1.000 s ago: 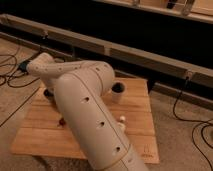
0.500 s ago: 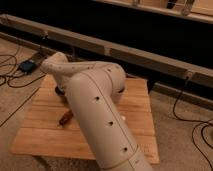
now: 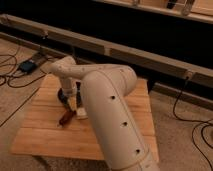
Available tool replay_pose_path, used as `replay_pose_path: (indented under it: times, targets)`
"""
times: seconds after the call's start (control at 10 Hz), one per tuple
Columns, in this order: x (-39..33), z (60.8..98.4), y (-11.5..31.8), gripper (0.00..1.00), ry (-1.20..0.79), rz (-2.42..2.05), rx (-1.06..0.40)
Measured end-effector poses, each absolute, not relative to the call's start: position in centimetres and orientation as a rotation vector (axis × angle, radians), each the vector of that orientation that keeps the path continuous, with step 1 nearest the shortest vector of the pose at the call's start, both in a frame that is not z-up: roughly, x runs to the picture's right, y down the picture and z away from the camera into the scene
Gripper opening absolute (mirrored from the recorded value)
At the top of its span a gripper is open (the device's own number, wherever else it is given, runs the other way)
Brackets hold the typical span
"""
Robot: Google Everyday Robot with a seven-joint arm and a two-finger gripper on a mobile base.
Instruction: Drag the ceramic bowl in a circle
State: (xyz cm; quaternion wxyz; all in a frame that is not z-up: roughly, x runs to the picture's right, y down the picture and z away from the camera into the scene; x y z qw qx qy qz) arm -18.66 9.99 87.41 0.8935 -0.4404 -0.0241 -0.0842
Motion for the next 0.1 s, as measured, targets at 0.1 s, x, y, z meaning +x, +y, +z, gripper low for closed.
replay_pose_path:
  times: [0.1]
  targets:
    - [-18.76,87.40,10.00,0.70,-0.052,-0.176,-0.913]
